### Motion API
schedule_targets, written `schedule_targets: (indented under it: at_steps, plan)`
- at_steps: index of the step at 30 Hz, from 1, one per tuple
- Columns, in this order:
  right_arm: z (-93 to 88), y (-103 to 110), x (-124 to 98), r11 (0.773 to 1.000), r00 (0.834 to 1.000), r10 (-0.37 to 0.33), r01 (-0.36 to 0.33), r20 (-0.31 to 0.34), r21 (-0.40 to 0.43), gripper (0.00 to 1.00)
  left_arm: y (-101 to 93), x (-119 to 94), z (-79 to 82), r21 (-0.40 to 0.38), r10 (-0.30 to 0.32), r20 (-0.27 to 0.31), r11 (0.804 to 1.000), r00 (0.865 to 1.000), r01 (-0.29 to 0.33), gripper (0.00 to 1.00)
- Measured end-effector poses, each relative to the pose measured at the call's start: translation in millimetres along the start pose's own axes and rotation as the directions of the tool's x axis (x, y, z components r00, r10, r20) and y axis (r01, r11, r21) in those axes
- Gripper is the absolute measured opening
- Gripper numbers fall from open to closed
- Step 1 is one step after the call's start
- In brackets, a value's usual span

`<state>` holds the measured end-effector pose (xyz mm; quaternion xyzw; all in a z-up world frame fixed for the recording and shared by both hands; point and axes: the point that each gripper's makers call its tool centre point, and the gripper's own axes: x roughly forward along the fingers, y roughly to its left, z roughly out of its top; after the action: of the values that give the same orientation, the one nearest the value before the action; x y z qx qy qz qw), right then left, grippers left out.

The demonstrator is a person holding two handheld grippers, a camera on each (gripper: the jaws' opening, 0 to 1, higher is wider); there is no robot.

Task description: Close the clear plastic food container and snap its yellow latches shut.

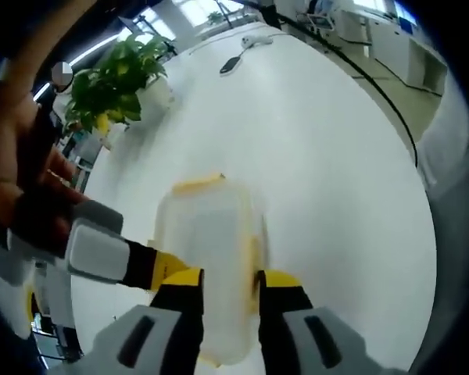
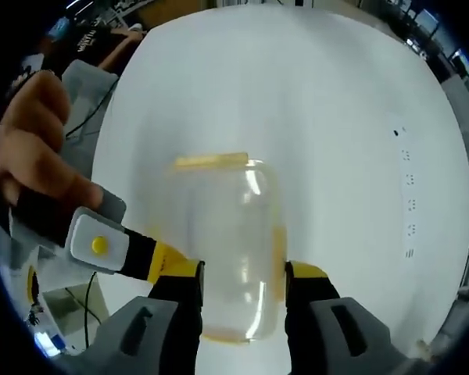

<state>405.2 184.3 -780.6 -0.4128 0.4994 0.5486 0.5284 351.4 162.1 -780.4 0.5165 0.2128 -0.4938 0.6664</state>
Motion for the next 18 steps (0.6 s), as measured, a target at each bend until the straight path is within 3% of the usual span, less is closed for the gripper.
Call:
schedule_targets:
  at_steps: [4, 7, 18]
  plan:
    - [-0.5, 2.6, 0.0, 0.999, 0.997, 0.039, -0.04, 0.073, 0.007, 0.37, 1.1, 0.4, -0.3, 0.006, 0.019, -0.008, 1.0, 1.0, -0.019, 0.2]
    - [0.1, 3.8, 1.1, 0.998, 0.995, 0.058, -0.059, 0.085, 0.011, 0.37, 1.9, 1.2, -0.2, 0.006, 0.012, -0.006, 1.0, 1.0, -0.012, 0.2]
    - [2.8, 2.5, 2.3, 0.996, 0.996, 0.081, -0.08, 0.023, -0.028, 0.33, 1.8, 1.8, 0.4, 0.031, 0.02, 0.003, 0.999, 1.0, -0.02, 0.2]
